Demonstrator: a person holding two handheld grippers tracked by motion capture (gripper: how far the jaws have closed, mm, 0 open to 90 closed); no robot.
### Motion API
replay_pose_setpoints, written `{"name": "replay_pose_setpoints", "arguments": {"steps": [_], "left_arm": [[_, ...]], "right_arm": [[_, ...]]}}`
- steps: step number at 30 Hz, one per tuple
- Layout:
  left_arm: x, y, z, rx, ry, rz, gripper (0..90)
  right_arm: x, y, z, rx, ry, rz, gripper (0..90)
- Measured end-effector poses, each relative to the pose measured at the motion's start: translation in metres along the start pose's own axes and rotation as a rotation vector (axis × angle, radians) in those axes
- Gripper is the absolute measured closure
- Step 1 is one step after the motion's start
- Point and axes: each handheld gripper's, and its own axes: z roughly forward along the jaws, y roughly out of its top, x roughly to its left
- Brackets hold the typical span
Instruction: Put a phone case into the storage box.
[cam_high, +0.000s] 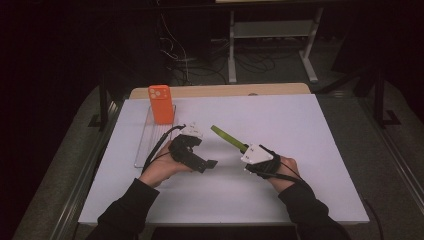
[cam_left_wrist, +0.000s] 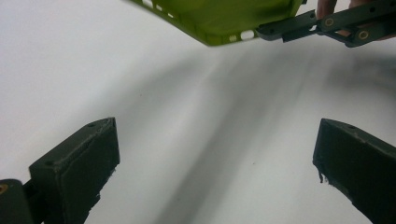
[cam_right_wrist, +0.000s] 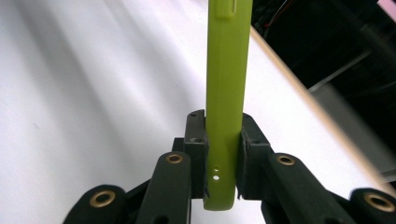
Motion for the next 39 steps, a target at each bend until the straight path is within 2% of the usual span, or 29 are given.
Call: {"name": "replay_pose_setpoints", "arguments": {"steps": [1, 3, 5, 7, 9, 12, 15, 16, 22, 26, 27, 33, 38, 39], "left_arm": [[0.0, 0.0, 0.0, -0.001, -0.001, -0.009, 0.0], [0.0, 0.0, 0.0, -0.004, 0.003, -0.014, 0.0], [0.0, 0.0, 0.0, -0.006, 0.002, -0.017, 0.0], [0.0, 0.0, 0.0, -0.012, 0.002, -0.023, 0.0], [0.0, 0.0, 0.0, -0.003, -0.001, -0.018, 0.1], [-0.001, 0.0, 0.001, -0.009, 0.0, -0.028, 0.0], [0.0, 0.001, 0.001, -0.019, 0.0, -0.04, 0.0], [0.0, 0.001, 0.001, -0.03, 0.001, -0.058, 0.0], [0.006, 0.007, 0.0, -0.083, 0.004, -0.099, 0.0], [0.011, 0.014, 0.0, -0.124, -0.007, -0.147, 0.0], [0.012, 0.017, 0.001, -0.15, -0.011, -0.167, 0.0], [0.011, 0.033, 0.007, -0.193, -0.04, -0.179, 0.0], [0.012, 0.044, 0.015, -0.196, -0.051, -0.168, 0.0], [0.012, 0.045, 0.017, -0.2, -0.05, -0.174, 0.0]], "right_arm": [[-0.002, 0.0, 0.0, -0.006, 0.017, 0.048, 75.6], [-0.007, -0.001, 0.001, -0.014, 0.052, 0.106, 75.6], [-0.011, -0.002, 0.001, -0.023, 0.1, 0.205, 75.6], [-0.014, -0.003, 0.002, -0.026, 0.135, 0.277, 75.6], [-0.019, -0.005, 0.004, -0.022, 0.163, 0.317, 75.6], [-0.022, -0.008, 0.006, -0.025, 0.204, 0.413, 75.6], [-0.023, -0.008, 0.006, -0.022, 0.233, 0.477, 75.6], [-0.024, -0.009, 0.006, -0.021, 0.235, 0.477, 75.6], [-0.023, -0.01, 0.005, -0.016, 0.247, 0.499, 75.6], [-0.022, -0.009, 0.004, -0.021, 0.243, 0.504, 75.6], [-0.022, -0.008, 0.004, -0.021, 0.246, 0.507, 75.6], [-0.021, -0.006, 0.003, -0.032, 0.249, 0.507, 75.6], [-0.02, -0.005, 0.001, -0.027, 0.255, 0.516, 75.6], [-0.021, -0.006, 0.002, -0.035, 0.25, 0.505, 75.7]]}}
